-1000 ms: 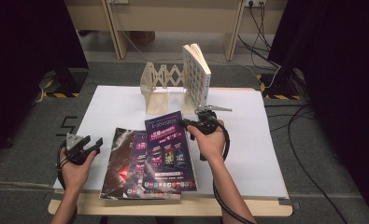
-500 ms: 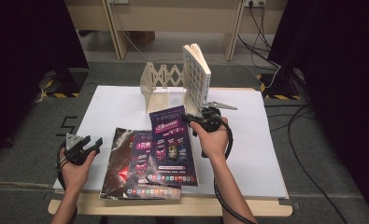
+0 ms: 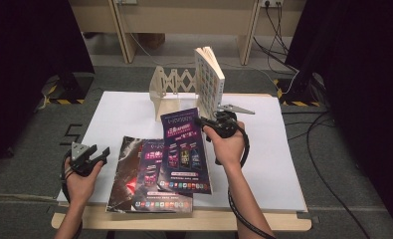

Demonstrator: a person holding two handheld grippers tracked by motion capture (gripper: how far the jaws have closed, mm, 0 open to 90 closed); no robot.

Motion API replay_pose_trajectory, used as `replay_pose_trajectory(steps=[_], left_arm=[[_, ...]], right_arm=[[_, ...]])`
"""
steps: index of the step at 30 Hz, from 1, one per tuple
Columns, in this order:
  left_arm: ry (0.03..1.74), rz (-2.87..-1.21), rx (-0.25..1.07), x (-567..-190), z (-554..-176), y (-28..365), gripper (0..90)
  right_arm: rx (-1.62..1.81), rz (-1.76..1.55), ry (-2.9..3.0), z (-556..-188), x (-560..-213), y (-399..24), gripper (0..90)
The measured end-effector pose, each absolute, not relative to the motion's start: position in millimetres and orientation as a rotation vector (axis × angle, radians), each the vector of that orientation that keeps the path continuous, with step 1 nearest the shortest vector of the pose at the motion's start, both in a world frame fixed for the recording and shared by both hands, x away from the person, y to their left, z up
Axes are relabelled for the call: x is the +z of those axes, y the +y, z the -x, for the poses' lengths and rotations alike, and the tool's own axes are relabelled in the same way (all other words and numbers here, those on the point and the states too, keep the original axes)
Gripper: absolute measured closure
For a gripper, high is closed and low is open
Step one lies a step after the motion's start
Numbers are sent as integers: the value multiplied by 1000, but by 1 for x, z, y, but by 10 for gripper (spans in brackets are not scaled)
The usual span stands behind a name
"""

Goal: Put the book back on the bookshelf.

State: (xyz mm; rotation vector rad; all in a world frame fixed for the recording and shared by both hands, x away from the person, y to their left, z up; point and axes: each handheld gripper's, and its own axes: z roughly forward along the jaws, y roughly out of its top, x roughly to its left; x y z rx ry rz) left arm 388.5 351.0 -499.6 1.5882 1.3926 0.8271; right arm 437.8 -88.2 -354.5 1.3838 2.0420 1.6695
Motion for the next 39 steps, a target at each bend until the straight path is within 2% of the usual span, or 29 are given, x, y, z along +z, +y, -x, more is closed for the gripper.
replay_pose_trajectory(steps=[39], left_arm=[[1382, -1608, 848, -500, -388, 348, 447]], right_arm=[[1700, -1341, 1917, -448, -320, -97, 835]])
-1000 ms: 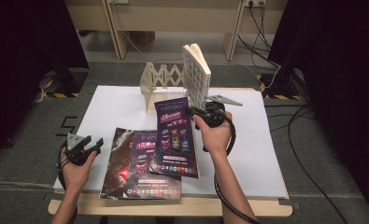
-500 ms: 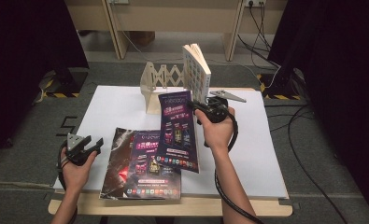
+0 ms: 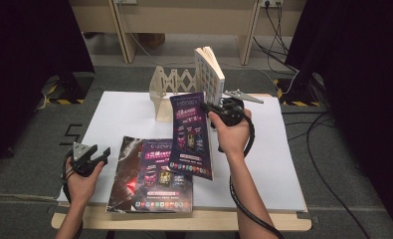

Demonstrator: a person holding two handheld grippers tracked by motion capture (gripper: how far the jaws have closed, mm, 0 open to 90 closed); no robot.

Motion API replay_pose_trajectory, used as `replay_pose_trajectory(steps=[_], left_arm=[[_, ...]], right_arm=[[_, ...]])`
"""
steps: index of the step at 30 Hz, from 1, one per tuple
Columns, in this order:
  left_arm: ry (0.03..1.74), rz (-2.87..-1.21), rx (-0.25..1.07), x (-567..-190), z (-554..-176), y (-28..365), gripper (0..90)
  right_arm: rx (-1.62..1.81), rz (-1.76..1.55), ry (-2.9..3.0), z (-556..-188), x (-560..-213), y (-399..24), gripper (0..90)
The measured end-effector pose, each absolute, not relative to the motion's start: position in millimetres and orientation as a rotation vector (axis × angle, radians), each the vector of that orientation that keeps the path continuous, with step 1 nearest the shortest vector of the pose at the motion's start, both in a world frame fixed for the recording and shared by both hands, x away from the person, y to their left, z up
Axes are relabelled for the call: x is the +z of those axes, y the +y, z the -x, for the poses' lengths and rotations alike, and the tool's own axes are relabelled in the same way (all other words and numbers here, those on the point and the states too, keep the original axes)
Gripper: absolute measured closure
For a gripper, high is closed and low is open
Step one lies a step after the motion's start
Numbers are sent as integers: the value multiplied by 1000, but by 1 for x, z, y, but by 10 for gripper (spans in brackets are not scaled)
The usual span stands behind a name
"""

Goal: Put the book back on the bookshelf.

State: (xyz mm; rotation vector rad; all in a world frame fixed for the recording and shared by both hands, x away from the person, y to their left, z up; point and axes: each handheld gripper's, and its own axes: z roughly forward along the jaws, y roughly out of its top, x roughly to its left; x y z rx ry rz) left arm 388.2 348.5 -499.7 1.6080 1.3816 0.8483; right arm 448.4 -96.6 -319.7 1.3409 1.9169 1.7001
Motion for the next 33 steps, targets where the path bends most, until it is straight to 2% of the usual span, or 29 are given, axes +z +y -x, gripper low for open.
replay_pose_trajectory(steps=[33], left_arm=[[1377, -1589, 832, -500, -388, 351, 446]], right_arm=[[1672, -1307, 1864, -466, -309, -90, 835]])
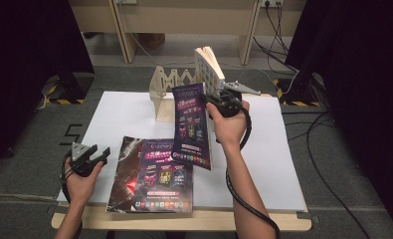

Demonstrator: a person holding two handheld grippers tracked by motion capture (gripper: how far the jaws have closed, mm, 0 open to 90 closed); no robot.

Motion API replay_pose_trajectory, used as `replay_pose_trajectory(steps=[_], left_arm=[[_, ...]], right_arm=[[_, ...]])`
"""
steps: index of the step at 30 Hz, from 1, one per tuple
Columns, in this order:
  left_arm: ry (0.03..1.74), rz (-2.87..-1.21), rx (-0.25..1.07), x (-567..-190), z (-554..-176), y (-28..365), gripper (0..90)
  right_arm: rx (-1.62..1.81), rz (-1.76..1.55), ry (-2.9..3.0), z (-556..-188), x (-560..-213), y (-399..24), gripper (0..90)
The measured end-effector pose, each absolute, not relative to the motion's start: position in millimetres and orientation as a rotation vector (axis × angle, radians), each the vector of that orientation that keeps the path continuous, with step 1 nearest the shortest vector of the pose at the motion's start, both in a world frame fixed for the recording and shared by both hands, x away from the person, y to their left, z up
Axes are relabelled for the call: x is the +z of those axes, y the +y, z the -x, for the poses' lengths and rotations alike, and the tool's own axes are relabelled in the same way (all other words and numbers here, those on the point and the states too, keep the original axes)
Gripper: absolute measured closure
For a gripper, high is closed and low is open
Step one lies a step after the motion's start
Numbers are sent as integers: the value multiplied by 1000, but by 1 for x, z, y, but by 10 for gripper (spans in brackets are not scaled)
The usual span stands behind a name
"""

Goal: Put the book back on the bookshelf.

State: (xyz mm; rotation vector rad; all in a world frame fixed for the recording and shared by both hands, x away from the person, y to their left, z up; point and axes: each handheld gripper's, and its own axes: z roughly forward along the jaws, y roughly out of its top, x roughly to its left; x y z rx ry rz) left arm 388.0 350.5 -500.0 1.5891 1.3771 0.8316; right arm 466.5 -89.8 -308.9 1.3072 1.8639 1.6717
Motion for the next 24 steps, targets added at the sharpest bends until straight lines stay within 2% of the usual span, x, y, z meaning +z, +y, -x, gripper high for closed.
replay_pose_trajectory(steps=[24], left_arm=[[1379, -1593, 825, -500, -388, 352, 444]], right_arm=[[1672, -1293, 1790, -480, -294, -91, 835]])
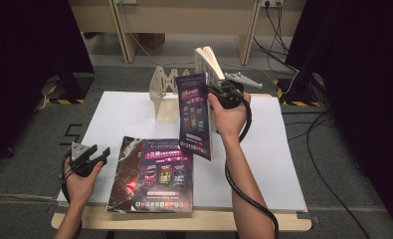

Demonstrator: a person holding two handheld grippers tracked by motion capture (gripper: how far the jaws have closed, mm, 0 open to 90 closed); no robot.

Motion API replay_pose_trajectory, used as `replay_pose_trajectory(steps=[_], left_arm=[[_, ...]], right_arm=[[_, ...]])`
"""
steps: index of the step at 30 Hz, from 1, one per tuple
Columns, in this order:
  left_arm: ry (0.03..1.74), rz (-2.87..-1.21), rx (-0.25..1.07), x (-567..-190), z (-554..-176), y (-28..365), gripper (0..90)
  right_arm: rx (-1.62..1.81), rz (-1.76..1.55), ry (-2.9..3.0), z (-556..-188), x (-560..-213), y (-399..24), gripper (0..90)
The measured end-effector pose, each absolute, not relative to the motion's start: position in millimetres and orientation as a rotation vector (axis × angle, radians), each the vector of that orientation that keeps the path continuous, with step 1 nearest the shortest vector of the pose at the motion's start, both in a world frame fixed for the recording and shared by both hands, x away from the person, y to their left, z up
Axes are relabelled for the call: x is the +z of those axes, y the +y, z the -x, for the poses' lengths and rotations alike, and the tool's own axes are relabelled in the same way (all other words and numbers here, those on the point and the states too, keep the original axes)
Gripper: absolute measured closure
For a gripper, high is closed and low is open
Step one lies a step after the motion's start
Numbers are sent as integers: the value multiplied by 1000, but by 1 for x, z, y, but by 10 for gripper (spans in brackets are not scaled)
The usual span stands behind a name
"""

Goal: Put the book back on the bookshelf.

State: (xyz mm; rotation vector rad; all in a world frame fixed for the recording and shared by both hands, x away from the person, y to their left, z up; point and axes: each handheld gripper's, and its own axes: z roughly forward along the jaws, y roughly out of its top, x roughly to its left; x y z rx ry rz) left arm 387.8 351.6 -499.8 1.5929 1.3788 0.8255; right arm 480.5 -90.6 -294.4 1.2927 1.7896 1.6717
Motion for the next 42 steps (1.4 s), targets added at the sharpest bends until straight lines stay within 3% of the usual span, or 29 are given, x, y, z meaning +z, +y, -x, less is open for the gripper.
replay_pose_trajectory(steps=[42], left_arm=[[1384, -1585, 819, -500, -388, 352, 442]], right_arm=[[1718, -1333, 1701, -510, -285, -90, 835]])
